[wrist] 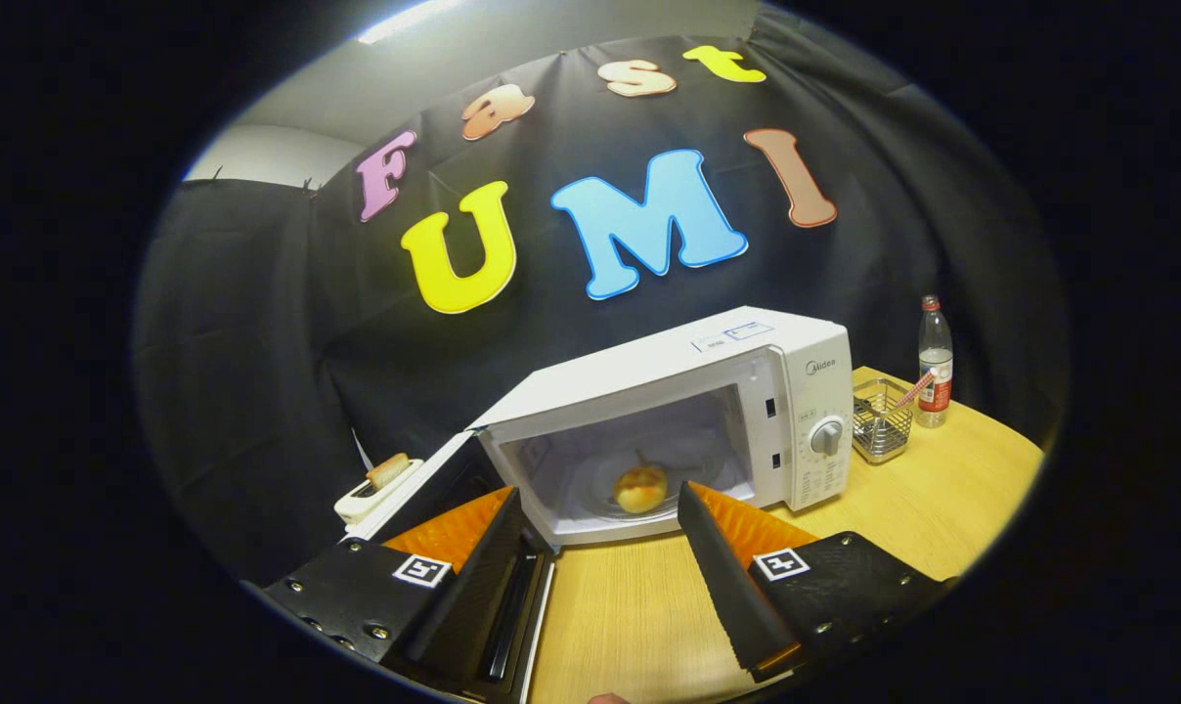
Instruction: Open the microwave, put the food inside, and close the microwave door.
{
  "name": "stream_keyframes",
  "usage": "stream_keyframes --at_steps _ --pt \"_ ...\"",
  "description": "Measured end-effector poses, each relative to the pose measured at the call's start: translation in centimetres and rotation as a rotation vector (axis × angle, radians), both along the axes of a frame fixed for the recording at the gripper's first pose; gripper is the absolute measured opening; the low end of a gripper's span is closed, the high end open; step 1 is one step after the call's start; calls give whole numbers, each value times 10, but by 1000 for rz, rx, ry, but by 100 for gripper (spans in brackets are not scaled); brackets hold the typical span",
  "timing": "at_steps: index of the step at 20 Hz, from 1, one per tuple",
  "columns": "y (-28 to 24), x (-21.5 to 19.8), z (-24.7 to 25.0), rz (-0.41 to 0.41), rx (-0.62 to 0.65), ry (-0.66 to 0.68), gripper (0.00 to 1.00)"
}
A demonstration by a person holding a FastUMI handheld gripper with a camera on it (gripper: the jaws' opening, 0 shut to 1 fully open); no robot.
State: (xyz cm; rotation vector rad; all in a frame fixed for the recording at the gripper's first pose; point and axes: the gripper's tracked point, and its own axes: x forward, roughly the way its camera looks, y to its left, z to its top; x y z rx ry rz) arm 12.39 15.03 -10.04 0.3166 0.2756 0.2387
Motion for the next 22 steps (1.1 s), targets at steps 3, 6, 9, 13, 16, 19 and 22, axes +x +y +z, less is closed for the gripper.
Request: stream_keyframes --at_steps 3,6,9,13,16,19,22 --pt "4 -37 11 47 -34 -19 97" --pt "8 -73 23 87 -63 -44 97" --pt "18 -104 29 129 -83 -62 97" --pt "45 -138 33 207 -109 -82 97" --pt "71 -158 36 284 -135 -98 97" --pt "95 -174 37 356 -142 -108 97" --pt "120 -192 36 425 -151 -110 97"
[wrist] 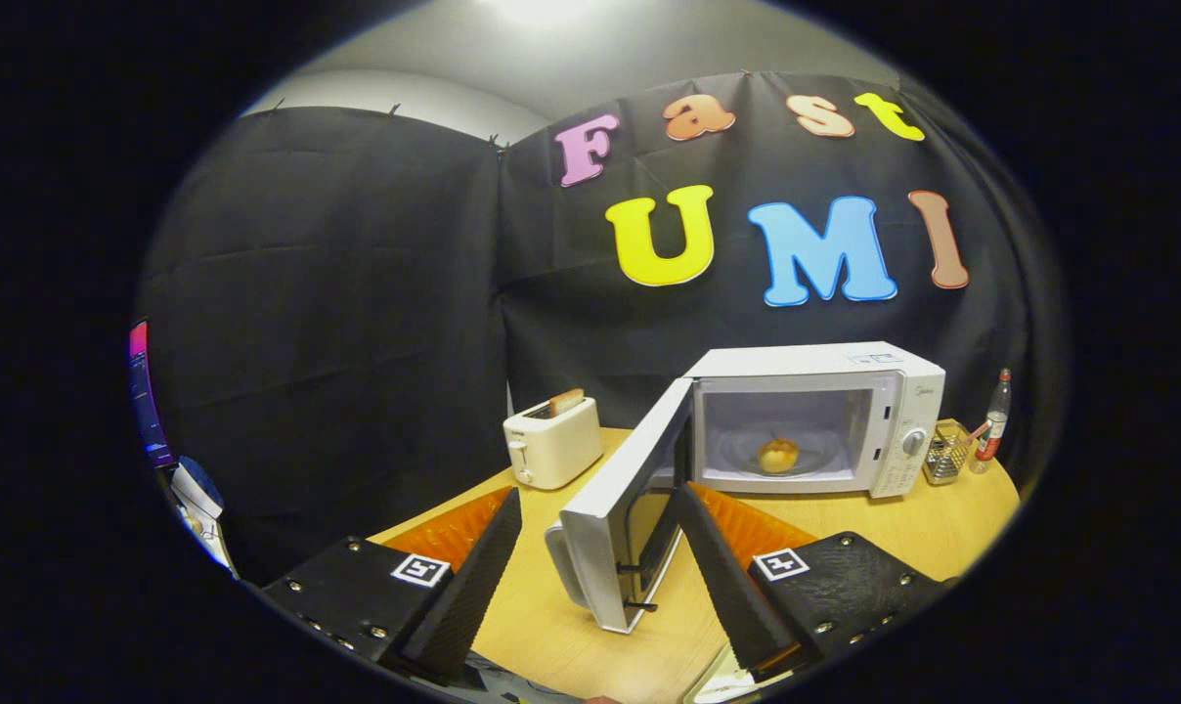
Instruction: Open the microwave, put the food inside, and close the microwave door.
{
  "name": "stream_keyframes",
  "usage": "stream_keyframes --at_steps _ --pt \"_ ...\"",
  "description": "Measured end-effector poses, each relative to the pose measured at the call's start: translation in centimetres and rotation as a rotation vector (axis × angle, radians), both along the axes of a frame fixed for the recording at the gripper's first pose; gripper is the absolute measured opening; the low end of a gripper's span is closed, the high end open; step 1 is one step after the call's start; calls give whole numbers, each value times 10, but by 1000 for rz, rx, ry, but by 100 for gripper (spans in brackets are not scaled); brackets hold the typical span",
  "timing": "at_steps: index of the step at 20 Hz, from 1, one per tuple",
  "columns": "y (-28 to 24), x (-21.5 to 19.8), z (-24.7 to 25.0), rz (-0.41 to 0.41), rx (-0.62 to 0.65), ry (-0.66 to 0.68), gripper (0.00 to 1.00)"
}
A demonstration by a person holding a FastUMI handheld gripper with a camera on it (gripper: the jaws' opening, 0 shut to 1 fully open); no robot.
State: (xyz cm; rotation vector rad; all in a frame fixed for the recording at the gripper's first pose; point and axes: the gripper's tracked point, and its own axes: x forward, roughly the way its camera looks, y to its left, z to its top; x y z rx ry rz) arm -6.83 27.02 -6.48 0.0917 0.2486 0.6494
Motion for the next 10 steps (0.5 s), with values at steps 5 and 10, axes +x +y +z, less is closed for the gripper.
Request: stream_keyframes --at_steps 5,10 --pt "37 -27 -13 113 -19 22 97" --pt "69 -43 -31 202 -46 62 97"
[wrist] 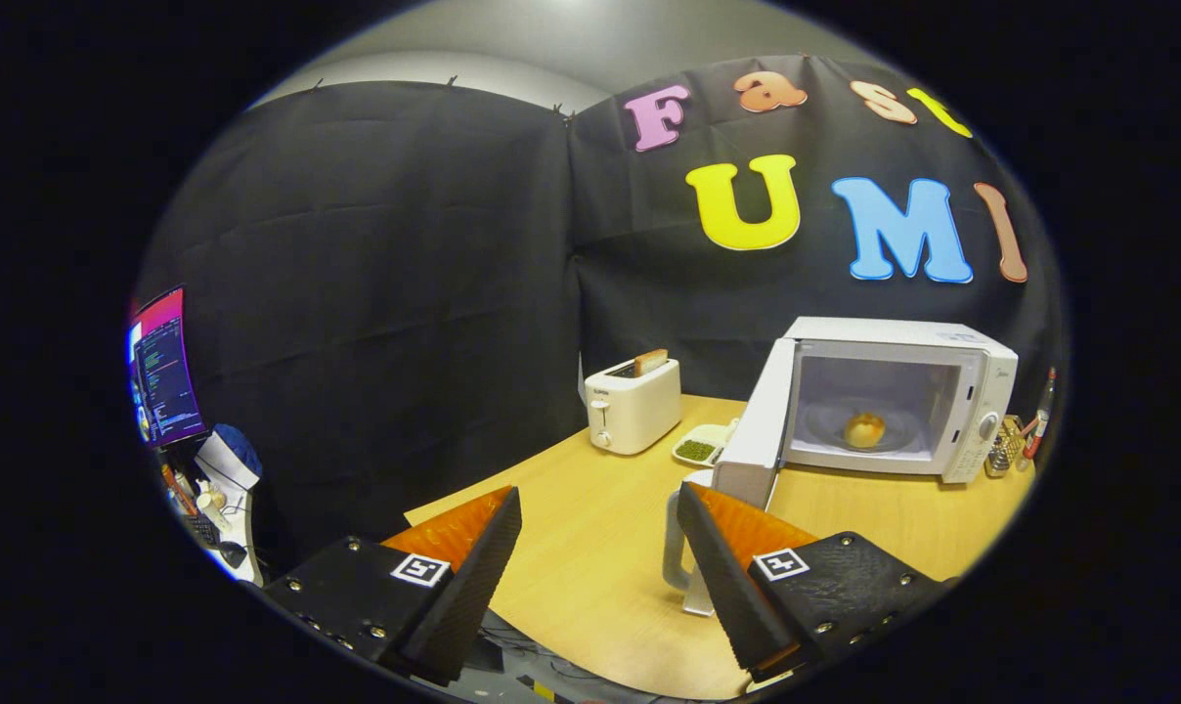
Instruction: Open the microwave, put the food inside, and close the microwave door.
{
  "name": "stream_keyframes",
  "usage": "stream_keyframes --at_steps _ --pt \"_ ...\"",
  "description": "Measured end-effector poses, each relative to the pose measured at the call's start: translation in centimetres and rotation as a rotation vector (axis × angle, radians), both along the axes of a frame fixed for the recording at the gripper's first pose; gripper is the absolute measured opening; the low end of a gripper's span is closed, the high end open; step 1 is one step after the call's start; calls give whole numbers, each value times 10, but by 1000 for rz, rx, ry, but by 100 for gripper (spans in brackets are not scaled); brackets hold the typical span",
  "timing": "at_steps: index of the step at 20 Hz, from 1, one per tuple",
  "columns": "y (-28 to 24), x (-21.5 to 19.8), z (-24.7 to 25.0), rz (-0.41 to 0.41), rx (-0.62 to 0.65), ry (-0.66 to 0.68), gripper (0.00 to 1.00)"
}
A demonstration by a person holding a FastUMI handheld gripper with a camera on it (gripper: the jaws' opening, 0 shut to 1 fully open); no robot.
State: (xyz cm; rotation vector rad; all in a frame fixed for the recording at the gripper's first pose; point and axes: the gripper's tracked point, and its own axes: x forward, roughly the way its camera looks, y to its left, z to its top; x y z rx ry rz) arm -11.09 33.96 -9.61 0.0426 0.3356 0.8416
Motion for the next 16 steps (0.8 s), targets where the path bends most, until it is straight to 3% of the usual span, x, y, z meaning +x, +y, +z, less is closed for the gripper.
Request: stream_keyframes --at_steps 6,9,13,14,15,16 --pt "30 18 -23 27 -21 45 97" --pt "33 36 -43 15 -50 78 87" --pt "24 51 -53 -33 -89 68 37" --pt "19 54 -55 -48 -101 62 17" --pt "15 54 -54 -50 -109 56 13" --pt "13 57 -58 -52 -123 53 2"
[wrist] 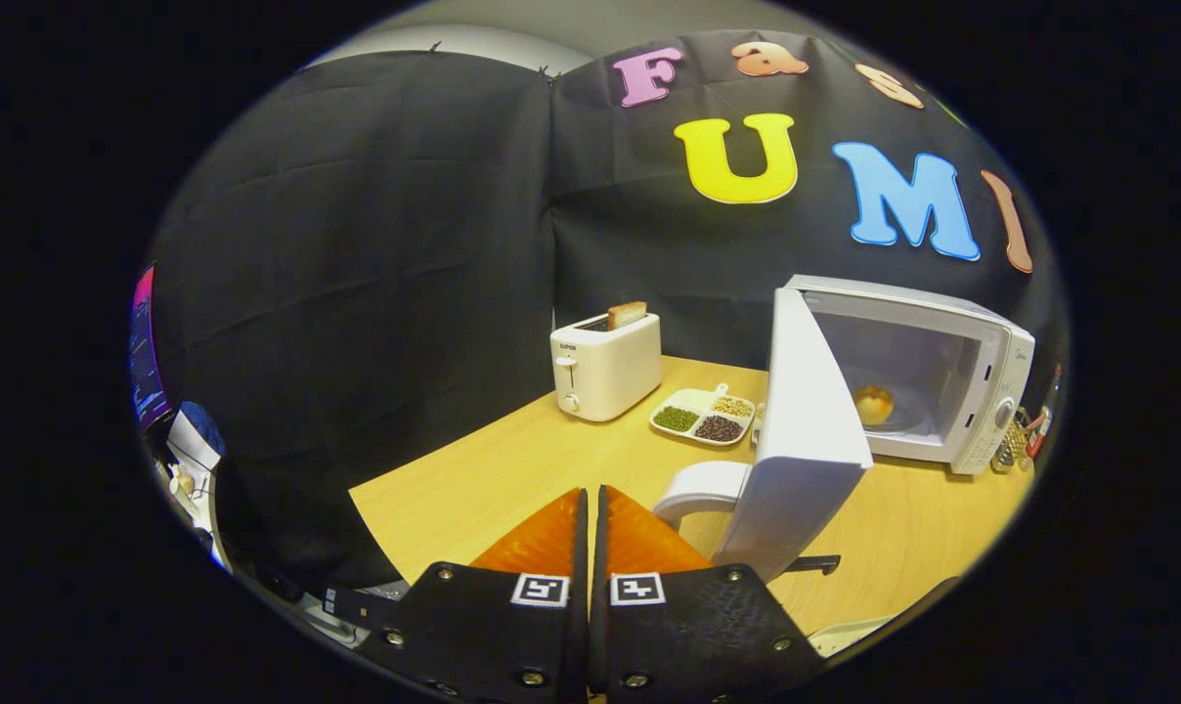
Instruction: Open the microwave, put the food inside, and close the microwave door.
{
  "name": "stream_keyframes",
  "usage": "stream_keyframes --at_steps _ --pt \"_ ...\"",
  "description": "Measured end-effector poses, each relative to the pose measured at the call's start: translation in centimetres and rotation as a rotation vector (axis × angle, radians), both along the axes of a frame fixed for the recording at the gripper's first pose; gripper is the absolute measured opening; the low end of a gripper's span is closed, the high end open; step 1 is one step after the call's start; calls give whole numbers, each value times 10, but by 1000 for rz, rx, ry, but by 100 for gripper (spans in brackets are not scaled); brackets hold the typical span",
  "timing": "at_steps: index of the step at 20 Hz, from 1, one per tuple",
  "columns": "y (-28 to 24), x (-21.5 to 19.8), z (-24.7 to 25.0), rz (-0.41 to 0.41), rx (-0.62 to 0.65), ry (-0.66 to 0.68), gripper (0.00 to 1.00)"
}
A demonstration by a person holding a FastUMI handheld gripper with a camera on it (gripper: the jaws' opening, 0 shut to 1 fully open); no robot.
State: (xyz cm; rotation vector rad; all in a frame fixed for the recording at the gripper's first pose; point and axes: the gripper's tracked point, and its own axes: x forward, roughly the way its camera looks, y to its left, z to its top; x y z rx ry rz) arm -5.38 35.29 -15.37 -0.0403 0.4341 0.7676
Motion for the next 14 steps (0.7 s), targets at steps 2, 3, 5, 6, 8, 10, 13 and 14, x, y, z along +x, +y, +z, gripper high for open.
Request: stream_keyframes --at_steps 2,3,5,6,8,10,13,14 --pt "-10 2 -5 -4 -15 6 2" --pt "-16 4 -7 -10 -14 13 2" --pt "-29 8 -8 -28 -15 23 2" --pt "-36 11 -8 -38 -18 24 2" --pt "-53 20 -8 -62 -29 21 2" --pt "-69 30 -11 -91 -41 24 2" --pt "-92 45 -13 -140 -48 30 2" --pt "-99 50 -14 -155 -50 32 2"
